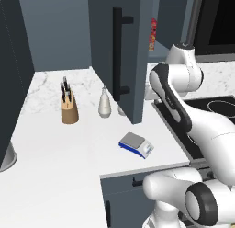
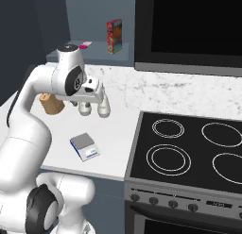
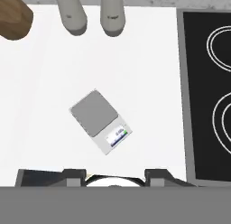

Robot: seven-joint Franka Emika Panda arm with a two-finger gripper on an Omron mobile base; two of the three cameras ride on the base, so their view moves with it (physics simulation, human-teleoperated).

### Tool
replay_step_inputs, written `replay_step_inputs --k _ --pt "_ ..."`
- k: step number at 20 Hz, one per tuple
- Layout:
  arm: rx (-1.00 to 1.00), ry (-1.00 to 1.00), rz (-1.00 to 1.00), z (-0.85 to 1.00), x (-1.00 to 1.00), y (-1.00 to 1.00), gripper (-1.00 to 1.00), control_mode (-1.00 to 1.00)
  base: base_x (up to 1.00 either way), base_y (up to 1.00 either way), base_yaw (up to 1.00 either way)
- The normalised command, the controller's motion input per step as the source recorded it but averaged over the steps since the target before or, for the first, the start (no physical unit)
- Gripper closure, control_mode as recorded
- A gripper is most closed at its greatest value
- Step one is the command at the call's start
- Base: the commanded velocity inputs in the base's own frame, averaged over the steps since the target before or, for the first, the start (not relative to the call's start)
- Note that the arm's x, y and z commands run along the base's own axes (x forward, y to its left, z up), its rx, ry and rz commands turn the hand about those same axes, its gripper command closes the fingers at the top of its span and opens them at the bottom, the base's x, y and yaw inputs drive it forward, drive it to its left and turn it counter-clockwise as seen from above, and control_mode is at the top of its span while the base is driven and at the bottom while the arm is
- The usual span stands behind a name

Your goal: Pick the cereal and place it on the digital scale for weighing, and close the cabinet.

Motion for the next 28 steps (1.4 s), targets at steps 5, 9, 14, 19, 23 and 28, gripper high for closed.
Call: replay_step_inputs --k 5,9,14,19,23,28 --pt "0.00 -0.01 0.00 0.00 -0.38 0.01 -1.00 -1.00 0.00 0.00 0.00" --pt "0.00 -0.11 0.01 0.05 -0.32 0.15 -1.00 -1.00 0.00 0.00 0.00" --pt "0.00 -0.31 0.00 0.37 -0.26 0.03 -1.00 -1.00 0.00 0.00 0.00" --pt "0.00 -0.20 0.00 0.43 -0.13 0.00 -1.00 -1.00 0.00 0.00 0.00" --pt "0.00 -0.08 0.00 0.41 -0.06 0.00 -1.00 -1.00 0.00 0.00 0.00" --pt "0.00 -0.26 0.00 0.59 -0.07 0.00 -1.00 -1.00 0.00 0.00 0.00"
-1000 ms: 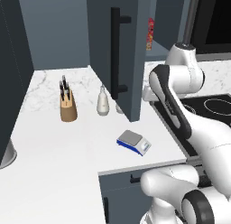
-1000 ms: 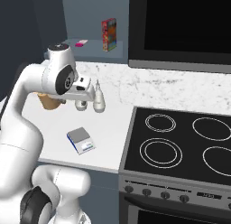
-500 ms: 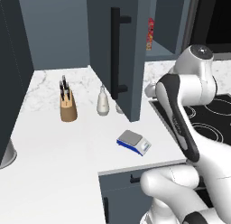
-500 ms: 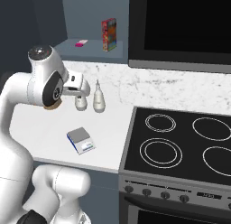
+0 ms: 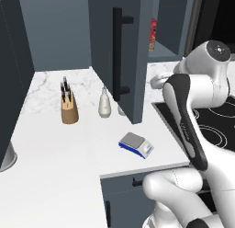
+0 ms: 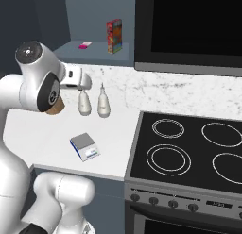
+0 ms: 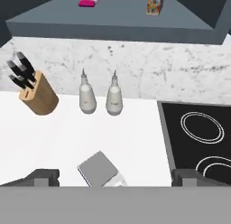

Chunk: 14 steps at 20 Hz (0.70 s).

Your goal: Pick the cereal and place it on the digital scale for weighing, and close the cabinet.

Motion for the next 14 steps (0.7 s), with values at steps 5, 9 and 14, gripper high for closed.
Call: replay_step_inputs --k 5,9,14 --pt "0.00 -0.27 0.00 0.63 -0.05 -0.01 -1.00 -1.00 0.00 0.00 0.00" --pt "0.00 -0.18 0.00 0.58 0.00 -0.06 -1.00 -1.00 0.00 0.00 0.00" --pt "0.01 -0.09 0.00 0.47 0.00 -0.11 -1.00 -1.00 0.00 0.00 0.00"
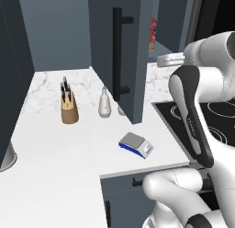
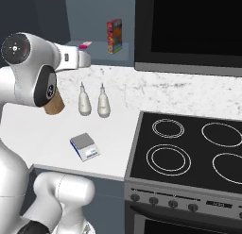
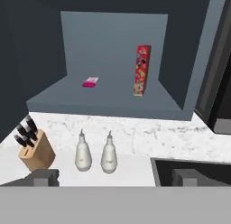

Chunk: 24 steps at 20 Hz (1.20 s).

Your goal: Pick the cereal and place it on the digital scale for weighing, and close the cabinet.

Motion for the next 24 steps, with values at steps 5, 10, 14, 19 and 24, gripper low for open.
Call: replay_step_inputs --k 5,10,14,19,24 --pt "0.00 -0.11 -0.12 0.49 0.18 -0.04 -1.00 -1.00 0.00 0.00 0.00" --pt "0.00 0.01 -0.09 0.65 0.07 0.00 -1.00 -1.00 0.00 0.00 0.00" --pt "0.00 0.00 0.00 0.19 0.07 -0.16 -1.00 -1.00 0.00 0.00 0.00" --pt "0.03 0.01 0.00 0.00 0.20 -0.07 -1.00 -1.00 0.00 0.00 0.00" --pt "0.00 0.00 -0.01 -0.23 0.41 0.00 -1.00 -1.00 0.00 0.00 0.00"
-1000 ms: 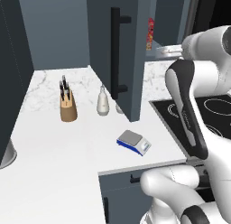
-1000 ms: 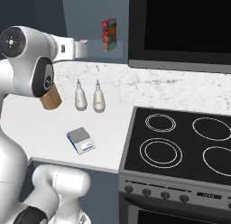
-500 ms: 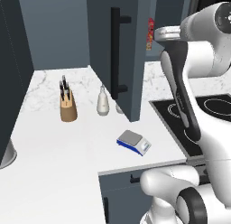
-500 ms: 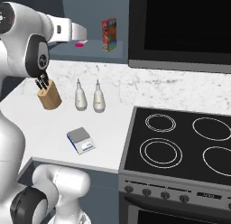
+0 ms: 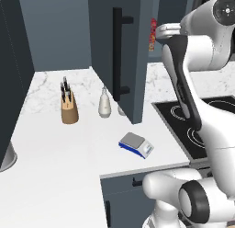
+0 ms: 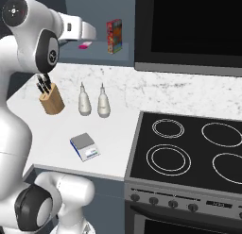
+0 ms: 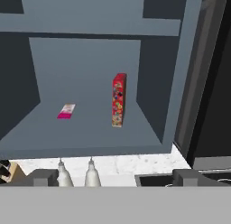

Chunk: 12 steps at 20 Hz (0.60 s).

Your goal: Pick the cereal and place it on the digital scale for weighing, and close the cabinet.

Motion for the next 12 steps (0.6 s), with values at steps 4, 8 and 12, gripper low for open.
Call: replay_step_inputs --k 4,8,12 --pt "0.00 0.00 -0.02 -0.09 0.49 0.00 -1.00 -1.00 0.00 0.00 0.00" --pt "0.00 -0.01 -0.03 0.00 0.37 0.00 -1.00 -1.00 0.00 0.00 0.00" --pt "0.00 0.00 -0.02 -0.05 0.45 0.00 -1.00 -1.00 0.00 0.00 0.00"
